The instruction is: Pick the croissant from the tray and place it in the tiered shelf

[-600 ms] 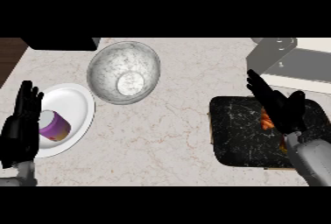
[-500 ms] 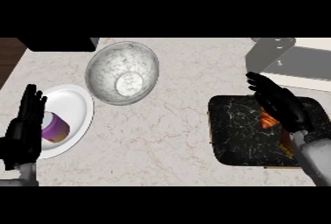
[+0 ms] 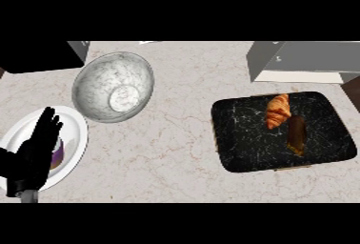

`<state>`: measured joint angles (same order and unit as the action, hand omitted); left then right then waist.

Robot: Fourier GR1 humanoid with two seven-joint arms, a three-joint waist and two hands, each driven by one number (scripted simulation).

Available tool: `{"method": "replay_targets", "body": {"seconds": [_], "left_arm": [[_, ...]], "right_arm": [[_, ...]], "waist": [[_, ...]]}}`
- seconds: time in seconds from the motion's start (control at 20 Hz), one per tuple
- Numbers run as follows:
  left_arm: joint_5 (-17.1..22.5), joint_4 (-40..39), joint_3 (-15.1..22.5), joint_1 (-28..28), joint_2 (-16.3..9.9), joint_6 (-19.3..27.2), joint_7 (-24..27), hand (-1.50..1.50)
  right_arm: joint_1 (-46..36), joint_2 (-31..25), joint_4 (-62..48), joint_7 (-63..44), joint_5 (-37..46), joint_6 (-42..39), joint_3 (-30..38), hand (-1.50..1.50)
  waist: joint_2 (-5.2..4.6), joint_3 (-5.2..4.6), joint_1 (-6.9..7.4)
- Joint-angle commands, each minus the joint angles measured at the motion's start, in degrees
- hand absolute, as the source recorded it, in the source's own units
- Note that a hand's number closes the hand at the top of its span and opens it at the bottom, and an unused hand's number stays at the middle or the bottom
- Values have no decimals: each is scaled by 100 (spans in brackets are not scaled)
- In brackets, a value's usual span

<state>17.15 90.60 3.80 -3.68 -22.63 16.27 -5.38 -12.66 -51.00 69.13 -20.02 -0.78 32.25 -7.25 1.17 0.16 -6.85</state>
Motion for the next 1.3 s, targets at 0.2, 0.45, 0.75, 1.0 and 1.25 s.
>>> {"method": "replay_targets", "body": {"seconds": [0.2, 0.45, 0.75, 1.0, 1.25], "left_arm": [[275, -510, 364, -415, 94, -396, -725, 0], [327, -588, 335, -102, 22, -502, -903, 0], [325, -607, 430, 205, 11, -702, -962, 0], [228, -660, 646, 432, 211, -607, -1114, 0], [202, -723, 654, 579, 183, -662, -1182, 0]], "right_arm": [[697, -433, 1365, -1514, 669, 532, -406, -150], [656, -688, 2572, -2908, 737, 51, -815, -150], [-141, -1046, 3098, -4881, 831, -870, -1158, -150], [-714, -876, 2594, -5910, 1259, -1079, -1384, -150], [-1275, -689, 1866, -6280, 1609, -1469, -1533, -150]], "waist": [[-34, -72, 268], [-69, -76, 381], [-142, -67, 745], [-200, -56, 909], [-235, -54, 1036]]}}
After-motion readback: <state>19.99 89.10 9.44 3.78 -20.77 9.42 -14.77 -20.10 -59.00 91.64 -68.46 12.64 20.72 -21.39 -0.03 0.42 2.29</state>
